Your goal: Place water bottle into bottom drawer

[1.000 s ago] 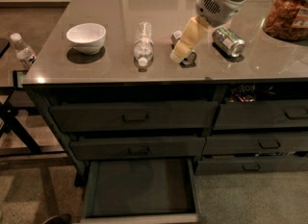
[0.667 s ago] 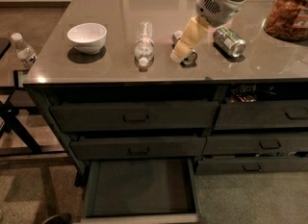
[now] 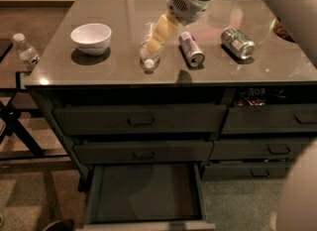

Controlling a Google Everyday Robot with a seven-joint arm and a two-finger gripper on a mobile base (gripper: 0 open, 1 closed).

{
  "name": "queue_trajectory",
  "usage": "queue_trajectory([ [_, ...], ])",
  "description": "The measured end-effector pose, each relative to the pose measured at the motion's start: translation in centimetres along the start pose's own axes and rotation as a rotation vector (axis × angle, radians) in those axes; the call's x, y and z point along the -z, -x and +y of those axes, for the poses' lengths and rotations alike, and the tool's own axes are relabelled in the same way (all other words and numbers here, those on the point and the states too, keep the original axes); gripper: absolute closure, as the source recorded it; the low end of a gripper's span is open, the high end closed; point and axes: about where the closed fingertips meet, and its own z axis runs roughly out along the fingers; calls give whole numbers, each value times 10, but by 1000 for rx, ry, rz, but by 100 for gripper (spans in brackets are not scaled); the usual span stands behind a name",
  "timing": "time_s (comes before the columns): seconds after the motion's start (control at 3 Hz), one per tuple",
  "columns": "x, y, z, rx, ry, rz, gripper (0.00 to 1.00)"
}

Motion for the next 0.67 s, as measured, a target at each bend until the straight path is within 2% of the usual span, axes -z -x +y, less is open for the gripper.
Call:
queue_trajectory([
  [0.33, -17, 32, 13, 69, 67, 12, 0],
  [0.67, -17, 38, 14, 77, 72, 7, 0],
])
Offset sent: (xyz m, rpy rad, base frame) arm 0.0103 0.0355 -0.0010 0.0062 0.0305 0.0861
